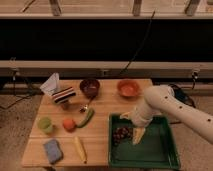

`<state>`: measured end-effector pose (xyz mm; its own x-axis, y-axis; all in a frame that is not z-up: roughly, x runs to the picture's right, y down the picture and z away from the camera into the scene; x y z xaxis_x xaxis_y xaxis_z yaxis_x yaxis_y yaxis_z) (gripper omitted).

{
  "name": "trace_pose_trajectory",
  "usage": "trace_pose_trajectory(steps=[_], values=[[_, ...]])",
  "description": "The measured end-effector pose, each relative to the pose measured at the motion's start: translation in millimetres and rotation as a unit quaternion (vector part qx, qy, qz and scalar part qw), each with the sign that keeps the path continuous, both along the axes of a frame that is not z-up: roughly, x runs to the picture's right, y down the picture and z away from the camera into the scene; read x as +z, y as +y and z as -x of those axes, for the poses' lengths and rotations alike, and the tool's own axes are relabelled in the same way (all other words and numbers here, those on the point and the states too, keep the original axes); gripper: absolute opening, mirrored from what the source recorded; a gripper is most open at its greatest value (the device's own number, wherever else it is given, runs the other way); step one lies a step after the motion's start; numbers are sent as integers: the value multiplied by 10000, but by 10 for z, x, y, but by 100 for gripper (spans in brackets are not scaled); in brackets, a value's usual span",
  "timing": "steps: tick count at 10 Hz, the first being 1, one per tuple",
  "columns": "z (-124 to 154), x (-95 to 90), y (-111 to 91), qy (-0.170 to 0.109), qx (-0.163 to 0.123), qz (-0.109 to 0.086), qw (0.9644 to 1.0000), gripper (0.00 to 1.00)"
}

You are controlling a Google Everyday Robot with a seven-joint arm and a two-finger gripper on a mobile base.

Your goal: Place sponge in table surface

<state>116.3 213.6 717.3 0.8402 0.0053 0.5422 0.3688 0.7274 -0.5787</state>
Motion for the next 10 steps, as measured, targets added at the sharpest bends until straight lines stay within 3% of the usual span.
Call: trace_pose_trajectory(steps=[4, 6, 8, 10], values=[[3, 1, -9, -1, -5, -7, 10000, 80], [103, -29, -126, -157, -201, -173, 9995, 80], [397, -40, -247, -400, -536, -313, 9973, 80], [901, 0, -343, -709, -938, -465, 9920, 80]])
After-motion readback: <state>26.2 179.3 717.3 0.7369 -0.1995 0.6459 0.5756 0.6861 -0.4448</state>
